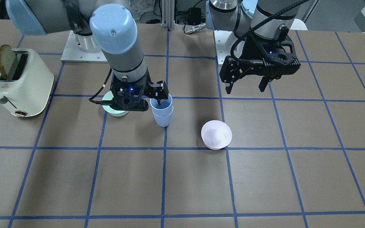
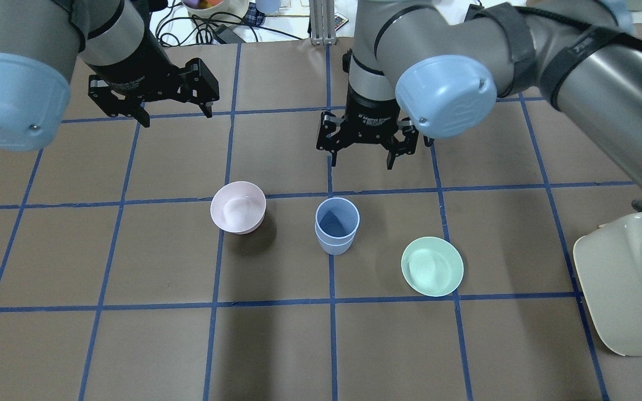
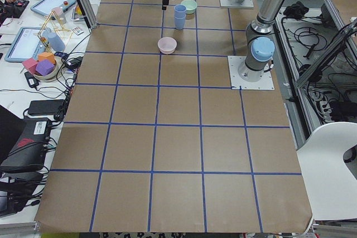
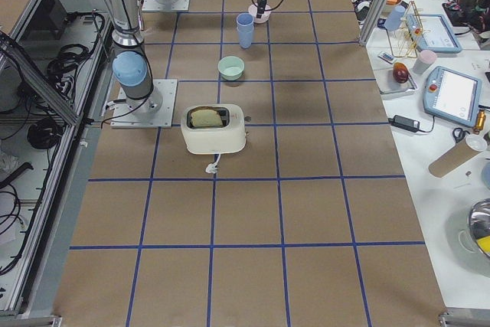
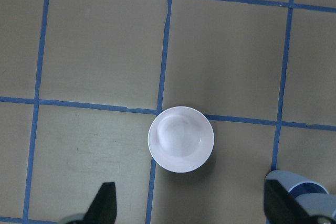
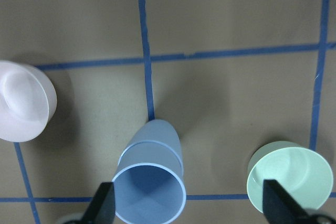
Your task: Stack blue cups with both arms
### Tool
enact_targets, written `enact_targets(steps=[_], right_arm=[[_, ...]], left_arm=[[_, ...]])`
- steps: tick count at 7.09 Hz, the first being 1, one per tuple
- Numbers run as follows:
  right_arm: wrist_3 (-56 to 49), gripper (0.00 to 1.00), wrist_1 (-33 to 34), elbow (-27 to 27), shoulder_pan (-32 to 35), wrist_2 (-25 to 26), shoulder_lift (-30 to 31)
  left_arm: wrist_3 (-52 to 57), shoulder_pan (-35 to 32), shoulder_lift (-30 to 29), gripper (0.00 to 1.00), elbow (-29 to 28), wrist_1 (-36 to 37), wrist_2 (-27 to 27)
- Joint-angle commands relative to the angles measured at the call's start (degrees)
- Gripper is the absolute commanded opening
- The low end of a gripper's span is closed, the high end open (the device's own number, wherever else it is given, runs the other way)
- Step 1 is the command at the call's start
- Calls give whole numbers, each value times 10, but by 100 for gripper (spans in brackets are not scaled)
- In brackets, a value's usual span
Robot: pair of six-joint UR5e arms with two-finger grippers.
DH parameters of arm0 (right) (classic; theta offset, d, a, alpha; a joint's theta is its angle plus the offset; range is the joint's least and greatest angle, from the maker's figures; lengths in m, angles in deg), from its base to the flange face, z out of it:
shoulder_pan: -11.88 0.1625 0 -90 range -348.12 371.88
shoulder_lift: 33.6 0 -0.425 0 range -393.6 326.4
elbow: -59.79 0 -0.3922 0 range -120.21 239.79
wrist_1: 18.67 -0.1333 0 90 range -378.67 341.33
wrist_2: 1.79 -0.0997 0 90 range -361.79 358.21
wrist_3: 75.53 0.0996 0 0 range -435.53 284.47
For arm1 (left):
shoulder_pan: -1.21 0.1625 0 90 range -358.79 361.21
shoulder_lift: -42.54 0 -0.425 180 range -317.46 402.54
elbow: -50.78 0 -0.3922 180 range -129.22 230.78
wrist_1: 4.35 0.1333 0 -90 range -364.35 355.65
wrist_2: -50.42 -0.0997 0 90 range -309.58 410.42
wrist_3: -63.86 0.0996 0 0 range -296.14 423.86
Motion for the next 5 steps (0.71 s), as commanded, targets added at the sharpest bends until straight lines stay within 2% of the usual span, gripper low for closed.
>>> enact_targets(steps=[1,2,3,4,5], right_arm=[[-14,100,-52,51,-63,9,15],[-16,100,-51,58,-90,8,20],[-81,100,-58,62,-107,22,27],[-130,100,-76,61,-121,42,44],[-131,100,-108,60,-130,43,60]], left_arm=[[-1,-1,1,100,2,-1,0],[-1,-1,0,100,1,-1,0],[-1,-1,0,100,1,-1,0],[-1,-1,0,100,1,-1,0],[-1,-1,0,100,1,-1,0]])
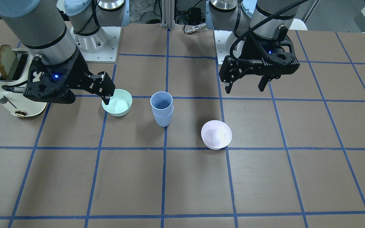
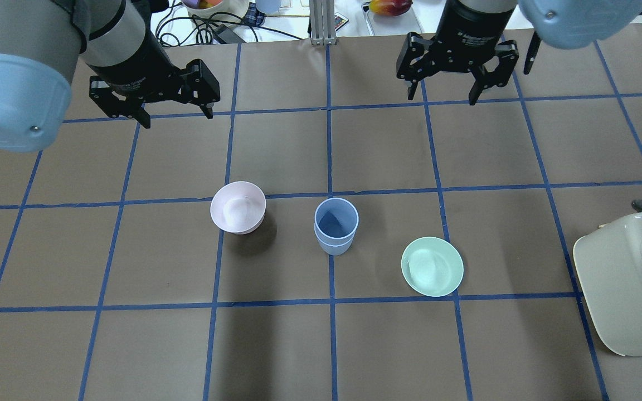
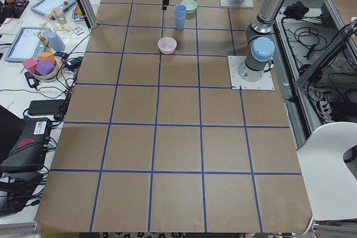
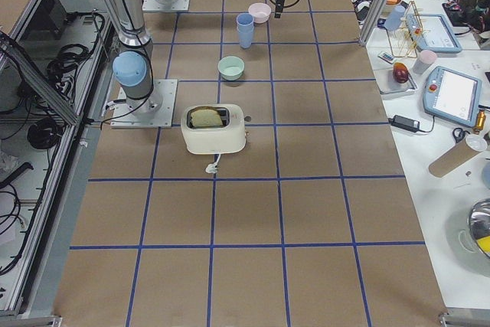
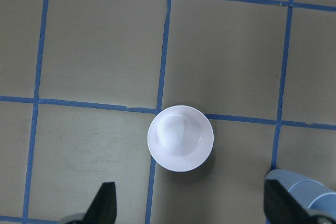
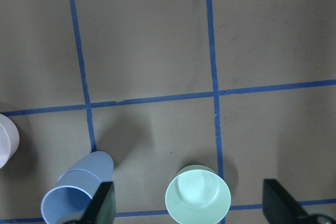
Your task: Stack blue cups with both arms
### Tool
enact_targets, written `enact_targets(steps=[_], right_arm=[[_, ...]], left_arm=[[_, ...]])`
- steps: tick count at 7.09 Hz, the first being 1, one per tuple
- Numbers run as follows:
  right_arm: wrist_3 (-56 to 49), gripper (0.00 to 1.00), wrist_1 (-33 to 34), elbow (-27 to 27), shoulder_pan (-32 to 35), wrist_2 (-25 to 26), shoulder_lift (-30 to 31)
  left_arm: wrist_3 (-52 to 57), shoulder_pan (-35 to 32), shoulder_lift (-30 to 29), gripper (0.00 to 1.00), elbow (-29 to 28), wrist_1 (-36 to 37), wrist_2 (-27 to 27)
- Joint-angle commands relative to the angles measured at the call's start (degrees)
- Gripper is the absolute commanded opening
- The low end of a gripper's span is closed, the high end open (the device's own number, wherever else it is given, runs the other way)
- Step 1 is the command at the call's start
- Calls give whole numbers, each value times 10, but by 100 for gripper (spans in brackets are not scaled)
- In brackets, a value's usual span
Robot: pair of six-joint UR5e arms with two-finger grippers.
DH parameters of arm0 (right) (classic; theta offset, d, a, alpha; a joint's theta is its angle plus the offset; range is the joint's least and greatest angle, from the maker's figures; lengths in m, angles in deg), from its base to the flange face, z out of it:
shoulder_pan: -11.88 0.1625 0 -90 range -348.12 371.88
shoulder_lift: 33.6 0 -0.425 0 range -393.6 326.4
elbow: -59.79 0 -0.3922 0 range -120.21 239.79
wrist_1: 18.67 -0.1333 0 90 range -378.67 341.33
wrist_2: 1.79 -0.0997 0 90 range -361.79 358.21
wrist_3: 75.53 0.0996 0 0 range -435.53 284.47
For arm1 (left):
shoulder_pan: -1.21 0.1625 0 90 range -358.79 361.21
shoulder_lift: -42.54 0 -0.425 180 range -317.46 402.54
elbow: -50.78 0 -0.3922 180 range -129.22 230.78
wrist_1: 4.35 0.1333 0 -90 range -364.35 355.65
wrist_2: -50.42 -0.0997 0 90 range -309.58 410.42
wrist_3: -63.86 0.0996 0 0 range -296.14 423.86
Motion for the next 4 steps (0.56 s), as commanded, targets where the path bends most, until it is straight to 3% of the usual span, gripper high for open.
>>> enact_targets(steps=[1,4], right_arm=[[-24,100,-49,0,-24,10,33],[-25,100,-63,-19,-73,11,51]], left_arm=[[0,0,0,100,0,0,0],[-1,-1,2,100,-1,-12,-1]])
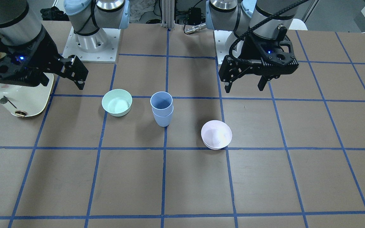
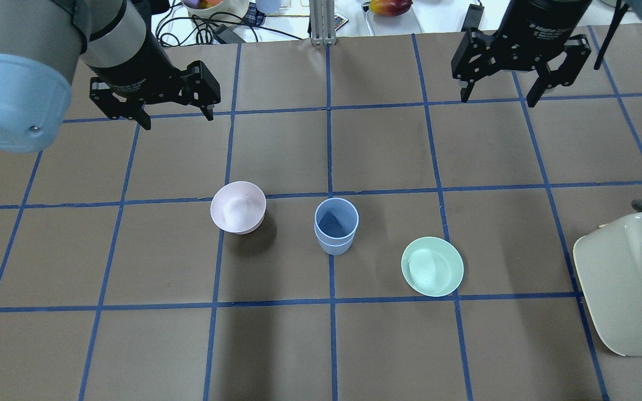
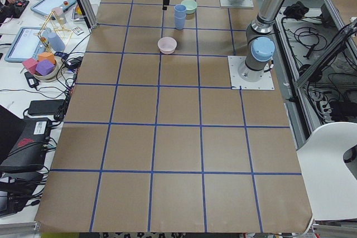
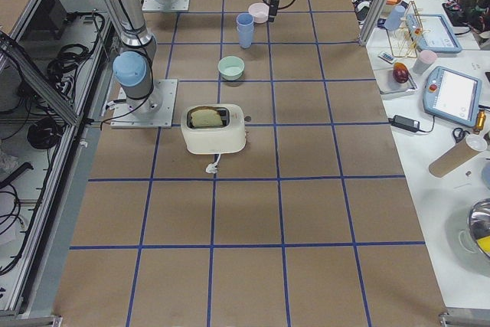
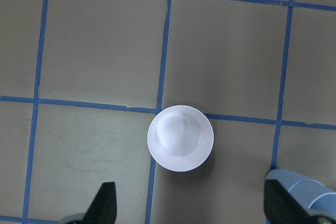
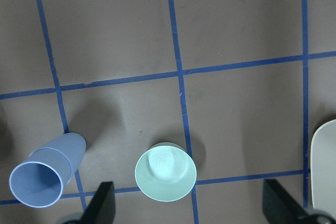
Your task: Stack blue cups with both arms
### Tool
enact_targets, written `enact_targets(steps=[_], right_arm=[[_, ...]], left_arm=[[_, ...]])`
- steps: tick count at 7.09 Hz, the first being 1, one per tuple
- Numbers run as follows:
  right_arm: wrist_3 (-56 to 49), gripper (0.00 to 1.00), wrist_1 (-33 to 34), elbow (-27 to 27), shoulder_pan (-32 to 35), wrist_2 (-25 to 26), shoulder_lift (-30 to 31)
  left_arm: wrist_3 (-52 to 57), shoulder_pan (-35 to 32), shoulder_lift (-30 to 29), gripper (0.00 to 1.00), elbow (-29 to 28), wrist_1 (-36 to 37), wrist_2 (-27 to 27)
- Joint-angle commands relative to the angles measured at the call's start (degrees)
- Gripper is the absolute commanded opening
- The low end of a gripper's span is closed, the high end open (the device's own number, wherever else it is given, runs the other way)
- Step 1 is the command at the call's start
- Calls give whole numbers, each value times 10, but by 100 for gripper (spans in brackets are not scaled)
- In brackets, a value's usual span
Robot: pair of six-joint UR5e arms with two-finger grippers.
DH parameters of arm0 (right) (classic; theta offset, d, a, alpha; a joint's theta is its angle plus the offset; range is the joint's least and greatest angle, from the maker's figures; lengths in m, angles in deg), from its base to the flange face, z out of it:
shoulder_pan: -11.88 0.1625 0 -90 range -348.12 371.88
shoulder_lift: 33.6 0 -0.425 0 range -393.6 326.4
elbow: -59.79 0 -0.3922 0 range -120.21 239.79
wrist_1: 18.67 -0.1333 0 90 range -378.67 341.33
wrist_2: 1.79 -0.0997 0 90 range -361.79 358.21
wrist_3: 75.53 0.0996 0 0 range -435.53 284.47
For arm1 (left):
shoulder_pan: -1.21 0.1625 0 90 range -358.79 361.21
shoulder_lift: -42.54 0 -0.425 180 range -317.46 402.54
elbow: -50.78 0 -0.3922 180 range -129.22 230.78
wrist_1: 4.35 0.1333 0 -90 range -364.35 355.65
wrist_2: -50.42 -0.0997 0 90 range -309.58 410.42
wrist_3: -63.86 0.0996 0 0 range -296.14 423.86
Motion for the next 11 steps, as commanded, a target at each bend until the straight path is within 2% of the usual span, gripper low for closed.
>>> enact_targets(steps=[1,11], right_arm=[[2,100,-9,-9,-19,4,14],[2,100,-9,-14,3,22,18]], left_arm=[[-1,0,1,100,-1,-5,-1],[-1,0,0,100,-1,-5,-1]])
